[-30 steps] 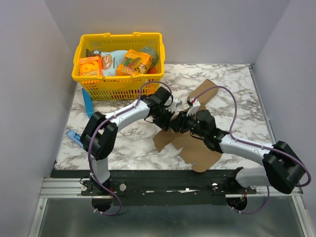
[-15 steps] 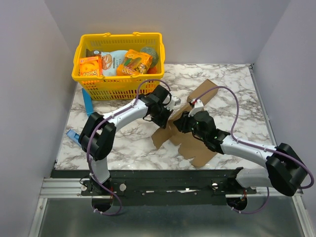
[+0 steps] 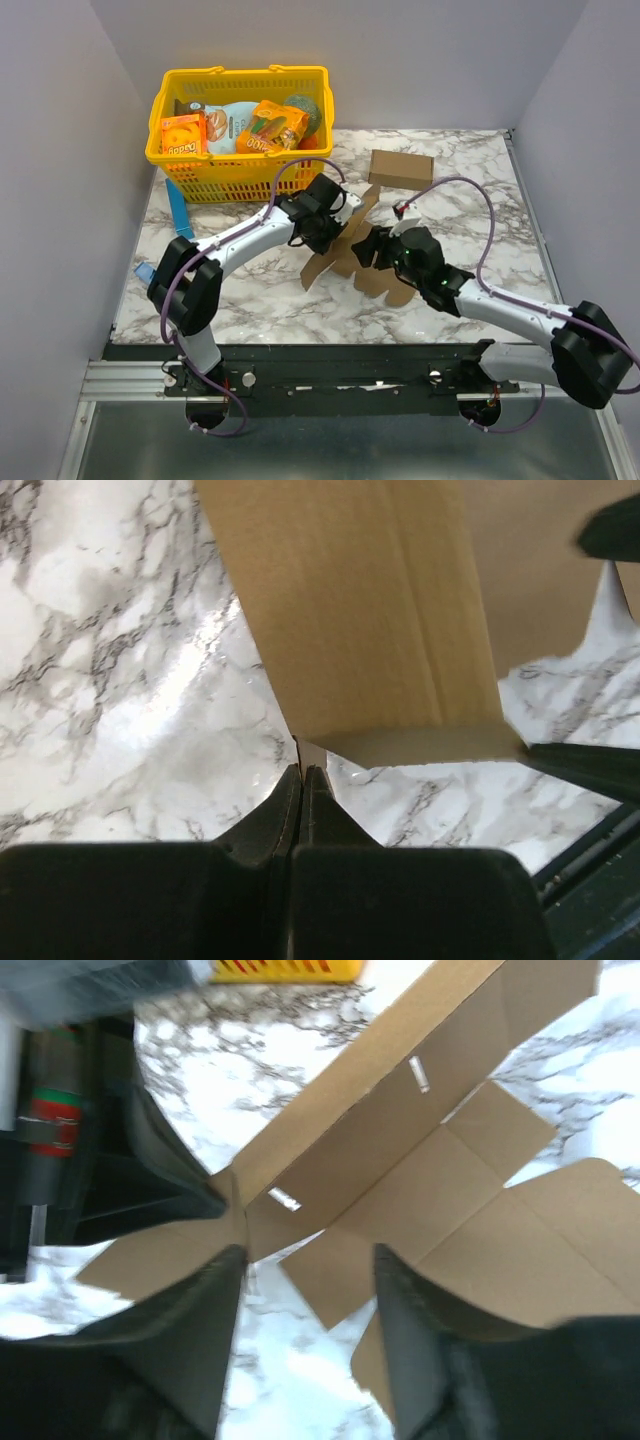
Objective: Fold the paper box
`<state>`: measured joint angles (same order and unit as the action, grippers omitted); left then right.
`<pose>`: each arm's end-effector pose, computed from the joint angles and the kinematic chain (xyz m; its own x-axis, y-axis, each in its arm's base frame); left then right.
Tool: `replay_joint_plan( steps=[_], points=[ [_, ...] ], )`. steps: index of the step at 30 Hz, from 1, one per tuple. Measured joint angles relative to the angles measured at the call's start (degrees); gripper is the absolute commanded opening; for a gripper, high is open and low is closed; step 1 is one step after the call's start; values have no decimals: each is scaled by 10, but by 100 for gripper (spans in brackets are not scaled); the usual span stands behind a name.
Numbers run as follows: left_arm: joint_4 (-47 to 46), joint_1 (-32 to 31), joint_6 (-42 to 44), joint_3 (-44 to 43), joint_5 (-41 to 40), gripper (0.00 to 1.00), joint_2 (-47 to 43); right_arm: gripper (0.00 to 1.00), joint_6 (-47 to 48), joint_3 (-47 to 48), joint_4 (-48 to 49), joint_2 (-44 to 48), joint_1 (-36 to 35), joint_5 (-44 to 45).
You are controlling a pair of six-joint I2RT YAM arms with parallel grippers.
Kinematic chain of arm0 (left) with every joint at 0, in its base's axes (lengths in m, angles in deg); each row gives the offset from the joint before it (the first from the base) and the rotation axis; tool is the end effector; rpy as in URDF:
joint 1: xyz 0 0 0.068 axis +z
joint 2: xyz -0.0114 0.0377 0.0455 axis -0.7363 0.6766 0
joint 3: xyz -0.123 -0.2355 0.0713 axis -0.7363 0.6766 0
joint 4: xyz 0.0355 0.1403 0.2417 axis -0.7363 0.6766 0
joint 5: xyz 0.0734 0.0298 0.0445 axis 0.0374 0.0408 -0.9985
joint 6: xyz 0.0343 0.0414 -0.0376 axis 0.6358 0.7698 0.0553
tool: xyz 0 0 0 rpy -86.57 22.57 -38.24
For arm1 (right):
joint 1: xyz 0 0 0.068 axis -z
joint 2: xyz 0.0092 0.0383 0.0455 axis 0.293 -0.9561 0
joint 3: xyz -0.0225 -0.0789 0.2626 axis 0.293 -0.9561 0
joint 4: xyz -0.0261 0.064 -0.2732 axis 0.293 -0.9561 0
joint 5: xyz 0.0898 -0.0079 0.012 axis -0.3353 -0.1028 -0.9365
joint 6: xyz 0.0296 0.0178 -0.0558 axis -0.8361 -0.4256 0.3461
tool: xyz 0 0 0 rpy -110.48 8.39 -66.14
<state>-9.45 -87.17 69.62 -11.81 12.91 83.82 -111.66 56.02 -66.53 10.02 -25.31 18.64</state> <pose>0.2989 -0.2600 0.2224 -0.6320 0.5792 -0.5149 0.7242 0.6779 -0.1264 0.2230 0.1920 0.2029 -0.4881 0.1641 -0.8572 -0.3712 0.8499 0.3741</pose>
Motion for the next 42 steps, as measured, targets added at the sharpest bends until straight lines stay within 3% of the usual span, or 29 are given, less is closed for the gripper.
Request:
replay_joint_plan(
  steps=[4,7,13,22,30,42],
  points=[
    [-10,-8,12,16,-54,0,-9,72,-52,-29,-4,71,21,-24],
    [-21,-12,22,36,-73,0,-26,72,-107,-54,-3,96,76,-74],
    [-37,-21,40,56,-98,0,-47,72,-224,-96,36,80,154,-182],
    [-59,-49,74,93,-108,0,-72,68,-385,-115,167,37,165,-268],
    [-62,-68,86,93,-114,0,-72,65,-435,-112,241,-26,165,-271],
    [-70,-84,111,109,-127,0,-79,56,-447,-106,255,-48,166,-256]
  ],
)
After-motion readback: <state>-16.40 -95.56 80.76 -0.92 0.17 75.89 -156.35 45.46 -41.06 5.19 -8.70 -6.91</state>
